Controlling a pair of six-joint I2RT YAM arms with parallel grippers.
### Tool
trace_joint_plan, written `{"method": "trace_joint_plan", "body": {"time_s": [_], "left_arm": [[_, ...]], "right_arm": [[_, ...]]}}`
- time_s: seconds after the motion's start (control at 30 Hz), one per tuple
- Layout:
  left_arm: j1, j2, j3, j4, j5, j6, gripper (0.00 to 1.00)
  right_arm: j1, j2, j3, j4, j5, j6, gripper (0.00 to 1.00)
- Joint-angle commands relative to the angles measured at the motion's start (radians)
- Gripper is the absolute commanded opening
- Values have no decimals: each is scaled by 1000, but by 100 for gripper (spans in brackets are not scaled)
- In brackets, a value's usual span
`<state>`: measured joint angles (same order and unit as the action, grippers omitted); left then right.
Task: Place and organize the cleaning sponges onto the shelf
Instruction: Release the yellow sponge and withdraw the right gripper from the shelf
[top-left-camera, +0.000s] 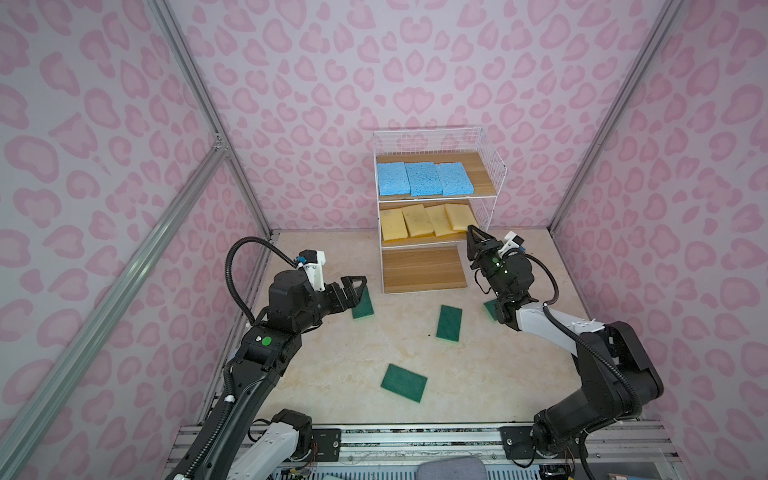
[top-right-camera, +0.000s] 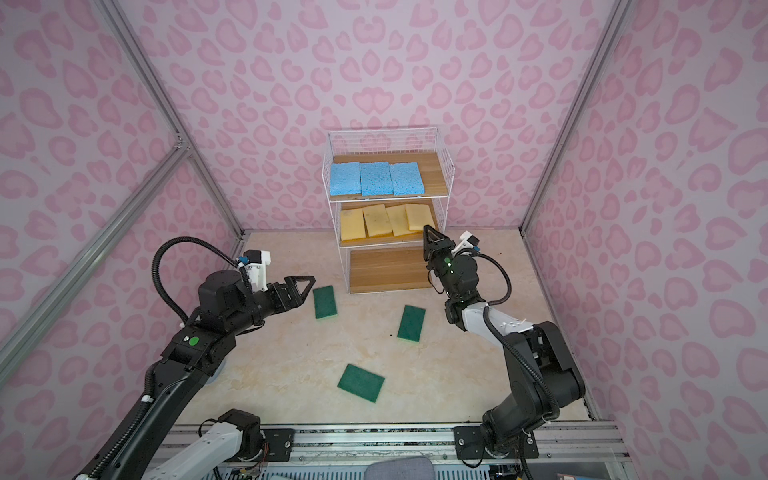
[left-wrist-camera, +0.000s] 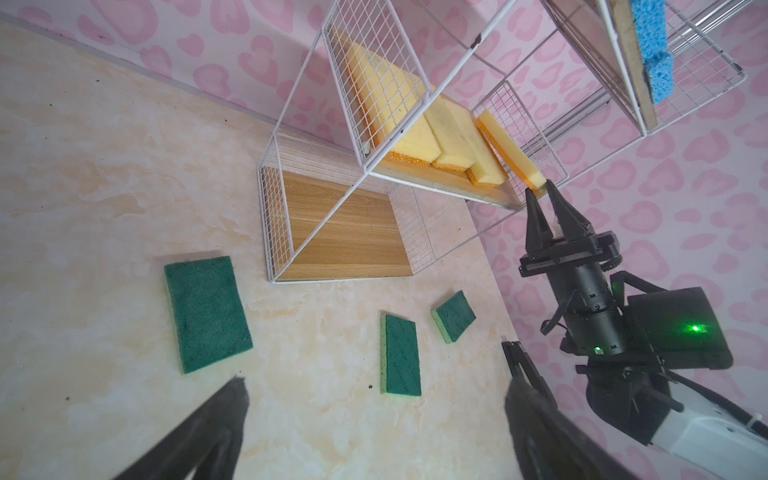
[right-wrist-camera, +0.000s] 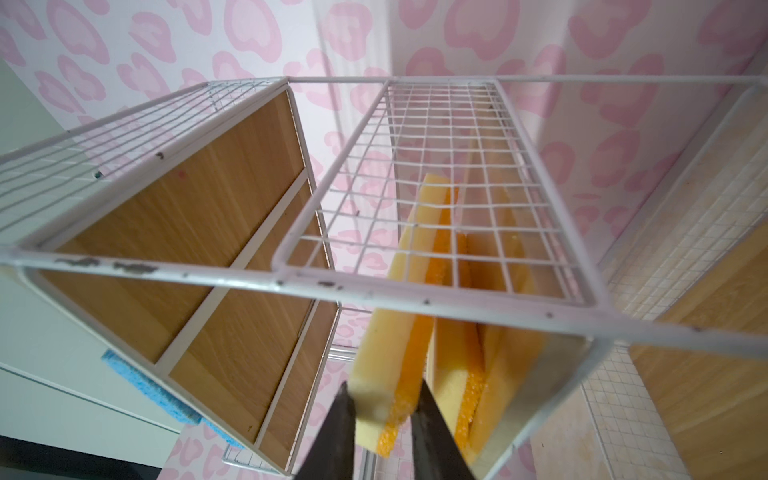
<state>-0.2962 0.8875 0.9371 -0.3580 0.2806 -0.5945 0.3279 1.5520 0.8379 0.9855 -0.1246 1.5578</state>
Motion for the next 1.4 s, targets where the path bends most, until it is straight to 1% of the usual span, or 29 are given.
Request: {"method": "trace_joint_plan", "body": {"time_s": [0.0, 0.17, 0.27, 0.47, 0.63, 0.73, 0.9, 0.97, 1.17, 1.37], "left_arm": [[1, -7, -5, 7, 0, 1, 98], [3, -16, -11, 8, 2, 1, 98], [3, -16, -15, 7, 4, 1, 98], [5, -21, -12, 6, 2, 5, 98], [6, -14, -17, 14, 9, 1, 98], [6, -11, -18, 16, 8, 1, 98], [6, -5, -17, 19, 11, 1, 98], [6, -4, -18, 20, 11, 0, 98], [5, 0, -18, 23, 12, -1, 98], [6, -2, -23, 23, 10, -4, 98]], "right_arm": [[4, -39, 11, -87, 4, -121, 24], [1, -96, 25, -196, 28, -234, 22], [0, -125, 53, -284, 47, -327, 21], [2, -147, 163, -478, 56, -567, 21], [-3, -134, 215, -580, 74, -658, 20], [-7, -119, 223, -602, 77, -676, 20], [-8, -109, 232, -654, 118, -725, 20], [-13, -101, 232, -653, 116, -723, 20], [-44, -65, 225, -622, 43, -642, 20], [-93, -32, 215, -564, -64, -534, 20]]}}
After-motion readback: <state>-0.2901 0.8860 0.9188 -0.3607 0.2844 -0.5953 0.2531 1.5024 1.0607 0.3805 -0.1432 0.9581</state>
